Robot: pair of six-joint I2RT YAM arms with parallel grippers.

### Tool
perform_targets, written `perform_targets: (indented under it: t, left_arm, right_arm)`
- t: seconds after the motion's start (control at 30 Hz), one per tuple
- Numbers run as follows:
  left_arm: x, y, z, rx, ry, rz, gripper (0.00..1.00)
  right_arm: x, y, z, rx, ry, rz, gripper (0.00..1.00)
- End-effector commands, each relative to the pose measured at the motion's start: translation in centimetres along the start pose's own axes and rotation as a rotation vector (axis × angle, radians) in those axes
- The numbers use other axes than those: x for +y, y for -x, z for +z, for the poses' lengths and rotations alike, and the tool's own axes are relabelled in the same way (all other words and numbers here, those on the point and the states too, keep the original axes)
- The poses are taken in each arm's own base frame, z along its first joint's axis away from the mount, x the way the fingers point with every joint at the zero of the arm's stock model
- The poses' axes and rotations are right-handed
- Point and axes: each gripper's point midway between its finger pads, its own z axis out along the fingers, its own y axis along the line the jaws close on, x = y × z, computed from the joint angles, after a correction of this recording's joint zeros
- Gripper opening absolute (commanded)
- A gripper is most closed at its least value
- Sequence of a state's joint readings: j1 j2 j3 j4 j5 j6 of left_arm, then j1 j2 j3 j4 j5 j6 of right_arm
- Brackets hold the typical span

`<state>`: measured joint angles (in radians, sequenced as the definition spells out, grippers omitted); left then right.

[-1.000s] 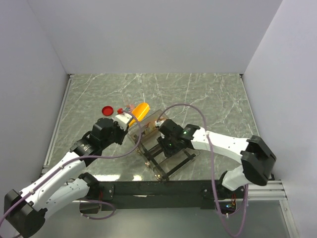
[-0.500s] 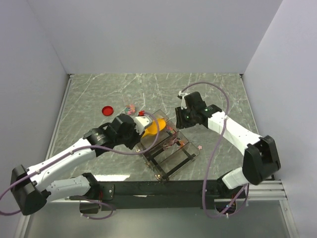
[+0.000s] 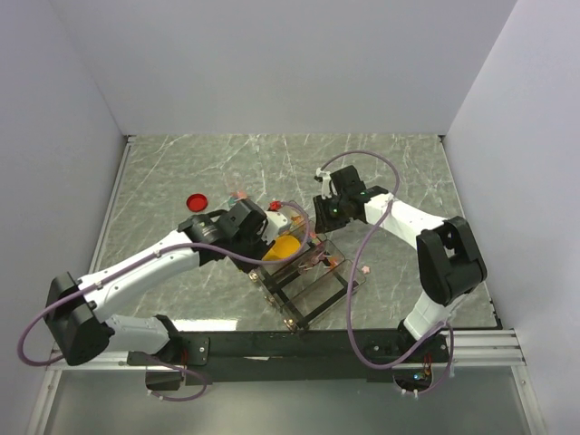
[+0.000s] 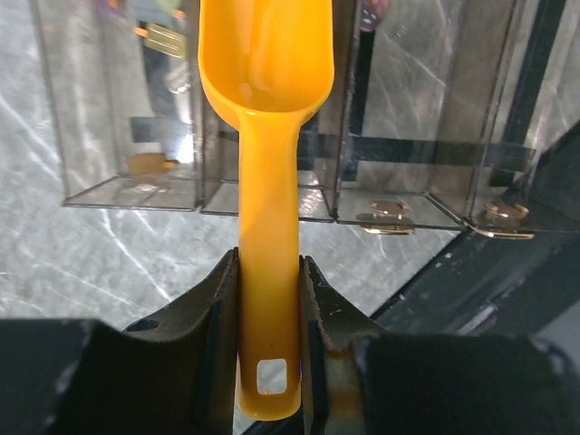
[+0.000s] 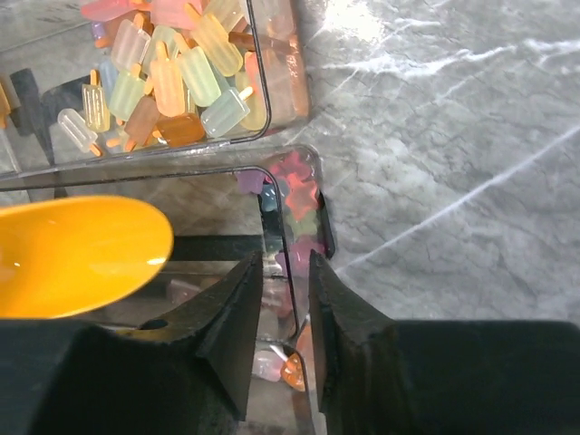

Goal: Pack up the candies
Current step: Scoop the fake candies from the storage box.

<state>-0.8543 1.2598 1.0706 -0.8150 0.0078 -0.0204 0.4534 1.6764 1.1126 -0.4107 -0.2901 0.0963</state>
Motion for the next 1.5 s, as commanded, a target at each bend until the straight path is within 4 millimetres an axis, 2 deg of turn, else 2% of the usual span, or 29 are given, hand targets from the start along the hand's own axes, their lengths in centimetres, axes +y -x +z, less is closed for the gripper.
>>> perform_targets:
  t: [0.0, 0.13, 0.17, 0.27, 0.4, 0.67, 0.87, 1.2, 1.3, 1.47]
  left_arm:
    - [-1.3, 1.1, -0.6, 0.001, -0.065, -0.022, 0.01]
    - [-1.6, 1.4, 0.1, 0.056, -0.07, -0.056, 0.01]
    - [-1.5, 1.4, 0.2, 0.064, -0.065, -0.061, 0.01]
    - [-1.5, 1.3, 0.6, 0.101, -0.063, -0.067, 0.01]
    - [-1.4, 1.6, 1.3, 0.143, -0.057, -0.075, 0.01]
    - [-0.9, 2.3, 2.8, 0.192, -0.047, -0.12, 0.01]
    - [-0.6, 2.9, 4.5, 0.231, -0.068, -0.152, 0.01]
    - [-0.3, 5.7, 7.4, 0.19, -0.118, -0.172, 0.01]
    - [0.1, 6.0, 7.8, 0.149, -0.108, -0.106, 0.01]
    - [1.0, 5.6, 7.8, 0.12, -0.061, 0.128, 0.01]
  right_arm:
    - [0.6, 2.7, 0.1, -0.074, 0.034, -0.058, 0.33]
    - [0.0, 2.5, 0.4, -0.088, 0.006, -0.059, 0.22]
    - [-0.1, 2.5, 0.4, -0.091, 0.004, -0.06, 0.15]
    - [-0.1, 2.4, 0.4, -0.097, 0.001, -0.078, 0.05]
    - [-0.3, 2.5, 0.3, -0.117, -0.01, -0.099, 0.0]
    - [0.1, 1.9, 0.9, -0.1, 0.017, -0.106, 0.0]
    - [0.8, 2.0, 0.9, -0.119, 0.043, -0.109, 0.0]
    - [1.3, 1.8, 1.0, -0.125, 0.063, -0.107, 0.0]
    - [1.4, 1.9, 1.0, -0.136, 0.07, -0.11, 0.0]
    - [1.3, 2.0, 1.2, -0.147, 0.071, -0.105, 0.0]
